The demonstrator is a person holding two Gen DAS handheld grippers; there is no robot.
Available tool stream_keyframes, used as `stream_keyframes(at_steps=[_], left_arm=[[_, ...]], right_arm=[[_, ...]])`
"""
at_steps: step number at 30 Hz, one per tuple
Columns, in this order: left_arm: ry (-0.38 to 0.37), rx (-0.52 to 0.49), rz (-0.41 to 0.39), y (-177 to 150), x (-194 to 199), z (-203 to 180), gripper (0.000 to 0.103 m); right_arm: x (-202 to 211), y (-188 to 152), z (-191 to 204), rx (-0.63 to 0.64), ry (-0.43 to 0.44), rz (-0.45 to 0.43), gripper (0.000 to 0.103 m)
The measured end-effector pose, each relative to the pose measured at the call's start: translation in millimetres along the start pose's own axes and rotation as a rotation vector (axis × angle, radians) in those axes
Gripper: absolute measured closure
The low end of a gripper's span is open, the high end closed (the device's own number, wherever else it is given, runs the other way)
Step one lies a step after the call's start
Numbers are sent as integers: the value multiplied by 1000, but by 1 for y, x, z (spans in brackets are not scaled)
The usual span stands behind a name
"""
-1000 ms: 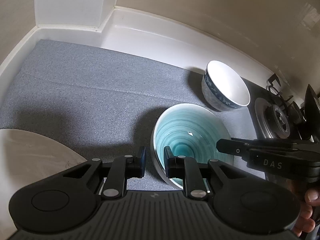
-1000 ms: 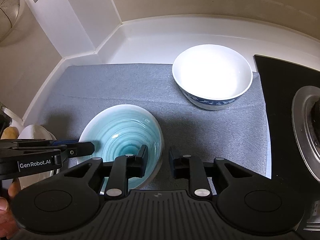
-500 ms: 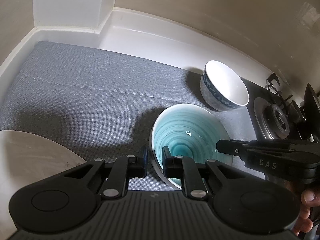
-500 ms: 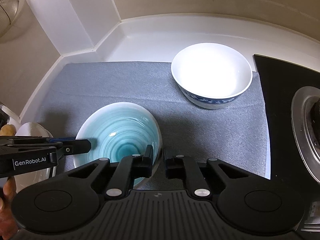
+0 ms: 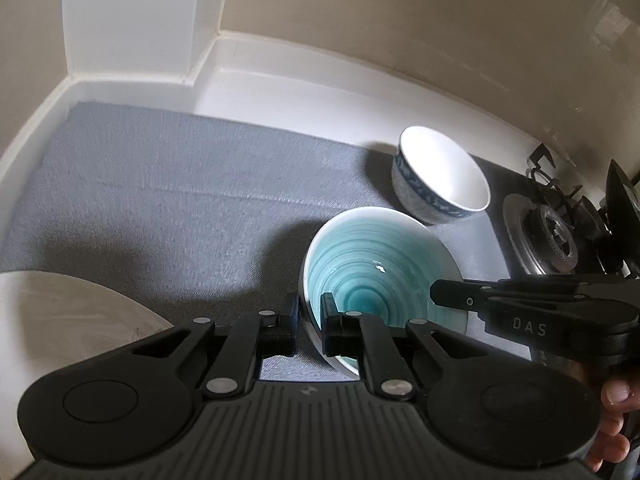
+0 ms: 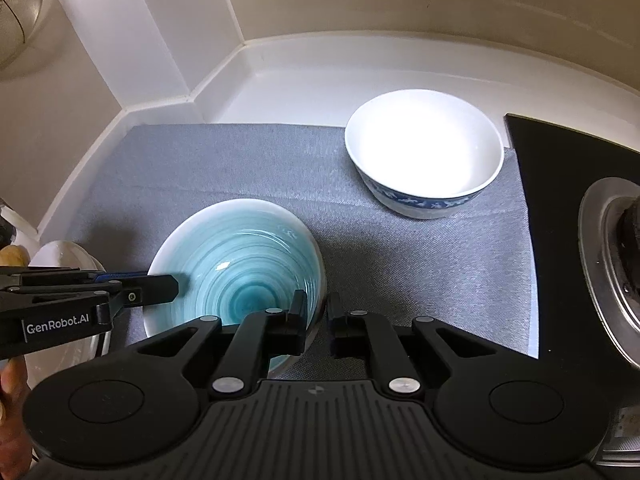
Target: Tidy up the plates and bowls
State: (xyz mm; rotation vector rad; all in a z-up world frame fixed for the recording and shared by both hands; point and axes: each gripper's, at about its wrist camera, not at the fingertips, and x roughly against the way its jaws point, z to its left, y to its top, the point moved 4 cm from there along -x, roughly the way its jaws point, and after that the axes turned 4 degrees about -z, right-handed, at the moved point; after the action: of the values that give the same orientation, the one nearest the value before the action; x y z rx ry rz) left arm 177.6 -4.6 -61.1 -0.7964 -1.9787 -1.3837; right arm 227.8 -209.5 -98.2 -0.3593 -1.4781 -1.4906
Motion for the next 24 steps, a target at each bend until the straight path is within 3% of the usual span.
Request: stream_keyframes(at_steps=[13, 24], left_arm=[[-27, -40, -83, 5, 48, -40, 92], [-82, -70, -52, -29, 73, -80, 92]], right_arm=[[58, 1, -12, -39, 8, -88, 93], [112, -36, -30, -63, -20, -115, 93]])
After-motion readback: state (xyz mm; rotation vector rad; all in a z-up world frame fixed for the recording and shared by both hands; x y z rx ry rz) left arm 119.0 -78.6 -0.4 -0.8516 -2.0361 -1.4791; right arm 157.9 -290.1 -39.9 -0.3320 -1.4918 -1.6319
